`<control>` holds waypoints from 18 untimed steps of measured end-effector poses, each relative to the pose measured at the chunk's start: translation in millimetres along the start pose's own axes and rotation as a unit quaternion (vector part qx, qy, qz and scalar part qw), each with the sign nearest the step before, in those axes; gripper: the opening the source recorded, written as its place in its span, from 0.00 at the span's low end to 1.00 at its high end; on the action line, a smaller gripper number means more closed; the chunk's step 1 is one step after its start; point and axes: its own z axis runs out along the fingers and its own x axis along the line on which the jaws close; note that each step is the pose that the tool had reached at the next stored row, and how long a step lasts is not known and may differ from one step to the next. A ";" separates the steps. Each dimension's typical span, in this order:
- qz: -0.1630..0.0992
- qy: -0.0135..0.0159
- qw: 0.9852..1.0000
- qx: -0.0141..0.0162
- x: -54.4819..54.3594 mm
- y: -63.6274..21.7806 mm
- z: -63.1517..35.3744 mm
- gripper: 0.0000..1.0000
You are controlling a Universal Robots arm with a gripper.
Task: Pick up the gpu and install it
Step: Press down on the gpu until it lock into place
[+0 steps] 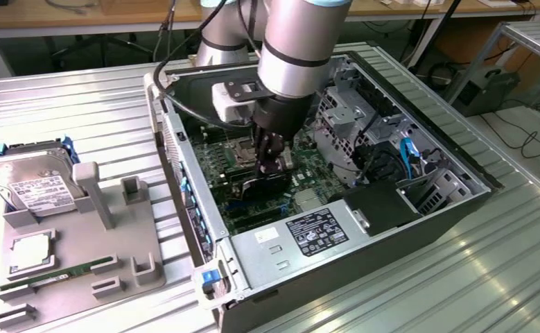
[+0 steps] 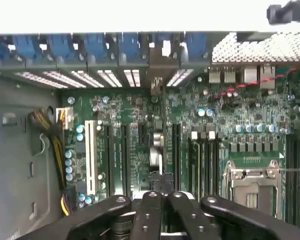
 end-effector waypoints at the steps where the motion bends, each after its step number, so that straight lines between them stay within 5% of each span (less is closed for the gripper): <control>1: 0.000 0.000 1.000 0.000 -5.3 15.6 7.4 0.11; 5: 0.000 0.000 1.000 0.000 -6.4 16.9 15.3 0.11; 18: 0.000 0.000 1.000 0.000 -3.7 14.8 14.0 0.11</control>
